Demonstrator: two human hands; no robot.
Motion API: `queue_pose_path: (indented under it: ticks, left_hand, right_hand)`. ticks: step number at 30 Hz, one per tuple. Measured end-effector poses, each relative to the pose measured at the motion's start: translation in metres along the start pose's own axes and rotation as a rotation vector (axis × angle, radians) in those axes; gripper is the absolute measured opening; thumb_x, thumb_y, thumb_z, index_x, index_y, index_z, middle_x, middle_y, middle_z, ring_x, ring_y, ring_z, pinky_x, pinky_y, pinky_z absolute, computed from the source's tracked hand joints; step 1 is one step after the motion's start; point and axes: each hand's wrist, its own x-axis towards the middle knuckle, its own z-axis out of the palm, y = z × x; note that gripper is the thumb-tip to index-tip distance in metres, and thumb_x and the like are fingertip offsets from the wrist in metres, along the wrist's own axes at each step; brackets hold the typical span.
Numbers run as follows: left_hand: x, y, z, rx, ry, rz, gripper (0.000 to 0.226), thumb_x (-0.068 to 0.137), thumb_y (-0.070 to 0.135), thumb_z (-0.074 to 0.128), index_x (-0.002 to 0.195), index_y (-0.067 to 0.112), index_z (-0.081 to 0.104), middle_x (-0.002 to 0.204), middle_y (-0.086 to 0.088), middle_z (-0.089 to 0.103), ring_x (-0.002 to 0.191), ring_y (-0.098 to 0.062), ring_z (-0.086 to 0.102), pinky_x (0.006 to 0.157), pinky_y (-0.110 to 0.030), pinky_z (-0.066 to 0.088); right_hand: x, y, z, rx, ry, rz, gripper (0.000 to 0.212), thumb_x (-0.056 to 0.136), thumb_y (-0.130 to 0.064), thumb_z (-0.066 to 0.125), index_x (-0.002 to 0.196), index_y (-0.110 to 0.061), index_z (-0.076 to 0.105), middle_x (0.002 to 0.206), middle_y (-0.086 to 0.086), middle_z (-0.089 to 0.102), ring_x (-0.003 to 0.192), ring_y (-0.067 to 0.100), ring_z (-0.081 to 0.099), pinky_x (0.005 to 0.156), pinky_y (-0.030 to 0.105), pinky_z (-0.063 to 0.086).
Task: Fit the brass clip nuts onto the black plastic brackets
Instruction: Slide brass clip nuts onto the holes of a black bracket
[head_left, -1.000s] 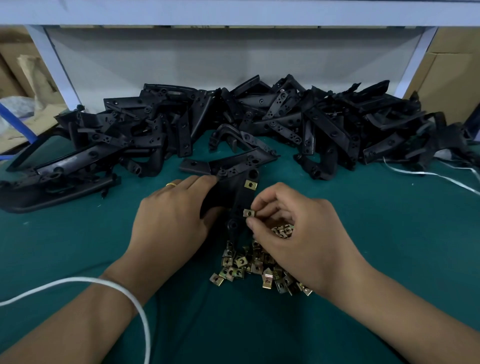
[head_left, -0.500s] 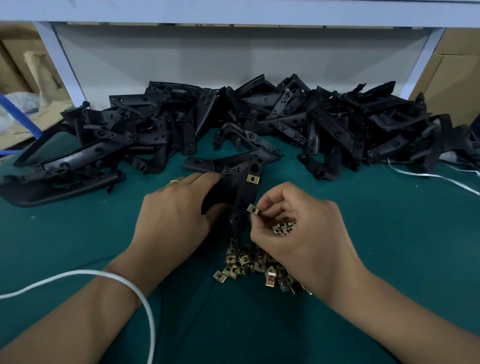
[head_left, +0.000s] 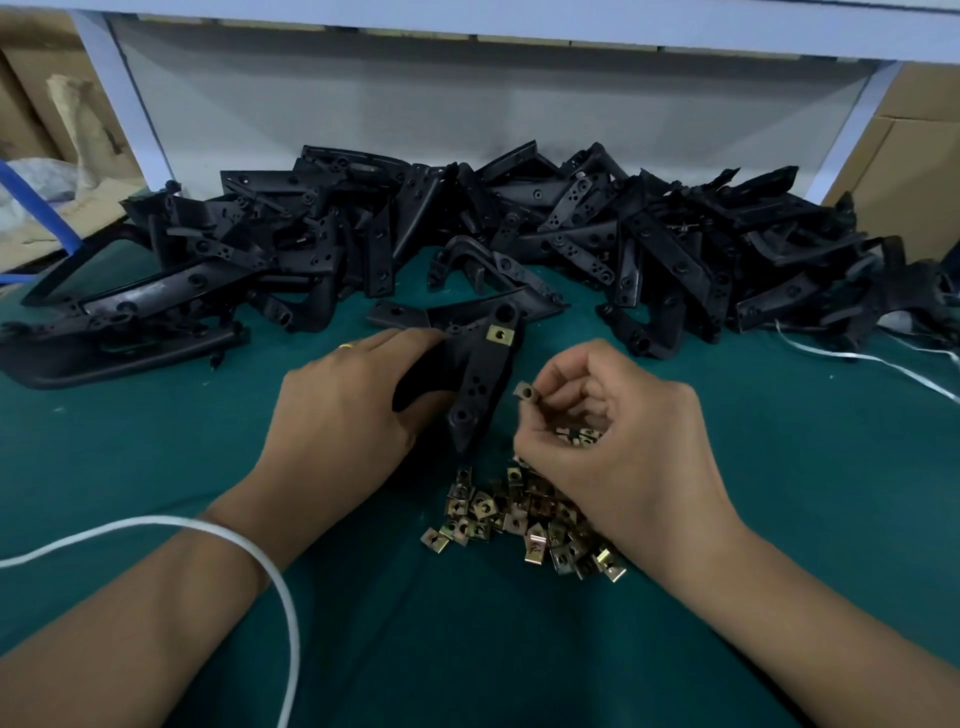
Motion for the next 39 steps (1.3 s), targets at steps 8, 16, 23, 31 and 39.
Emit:
queue_pose_path:
  ticks: [8, 16, 23, 31, 39]
  left_hand:
    - [-0.0013, 0.001, 0.0022, 0.028, -0.019, 0.011, 0.053, 0.086, 0.06, 0.042, 0.13, 0.035, 0.059, 0.12, 0.014, 0.07, 0.105, -0.023, 0.068, 0.071, -0.041, 0.056]
    - [-0.0007, 0.0006, 0.003, 0.047, -0.027, 0.03, 0.052, 0.087, 0.06, 0.043, 0.129, 0.034, 0.06, 0.117, 0.013, 0.071, 0.102, -0.022, 0.068, 0.07, -0.04, 0.057]
    - [-0.0008, 0.0028, 0.0022, 0.108, -0.053, 0.047, 0.05, 0.09, 0.055, 0.048, 0.13, 0.029, 0.063, 0.116, 0.01, 0.071, 0.103, -0.025, 0.069, 0.067, -0.039, 0.054]
    - [-0.0011, 0.0025, 0.0032, 0.099, -0.02, 0.042, 0.042, 0.091, 0.051, 0.055, 0.127, 0.031, 0.062, 0.114, 0.009, 0.072, 0.099, -0.027, 0.069, 0.066, -0.04, 0.053]
    - [-0.0022, 0.0, 0.0054, 0.088, 0.002, 0.049, 0.042, 0.087, 0.046, 0.064, 0.126, 0.032, 0.061, 0.113, 0.01, 0.071, 0.097, -0.027, 0.07, 0.064, -0.036, 0.047]
  right_hand:
    - [0.0, 0.0002, -0.004, -0.017, -0.098, -0.063, 0.017, 0.086, -0.022, 0.082, 0.093, -0.028, 0.067, 0.083, -0.014, 0.071, 0.085, 0.01, 0.073, 0.074, 0.023, 0.06]
    - [-0.0005, 0.0017, -0.0036, -0.024, -0.091, -0.065, 0.016, 0.086, -0.025, 0.08, 0.093, -0.03, 0.067, 0.084, -0.015, 0.071, 0.086, 0.009, 0.073, 0.074, 0.022, 0.059]
    - [-0.0002, 0.0015, -0.0032, -0.034, -0.101, -0.065, 0.019, 0.085, -0.022, 0.081, 0.091, -0.031, 0.065, 0.084, -0.014, 0.07, 0.085, 0.008, 0.072, 0.072, 0.019, 0.058]
    - [0.0001, 0.0021, -0.003, -0.03, -0.105, -0.064, 0.019, 0.086, -0.023, 0.08, 0.092, -0.031, 0.064, 0.086, -0.015, 0.069, 0.085, 0.008, 0.071, 0.071, 0.02, 0.058]
    - [-0.0003, 0.003, -0.0036, -0.032, -0.123, -0.048, 0.019, 0.087, -0.025, 0.078, 0.093, -0.034, 0.062, 0.09, -0.016, 0.069, 0.088, 0.009, 0.07, 0.072, 0.021, 0.058]
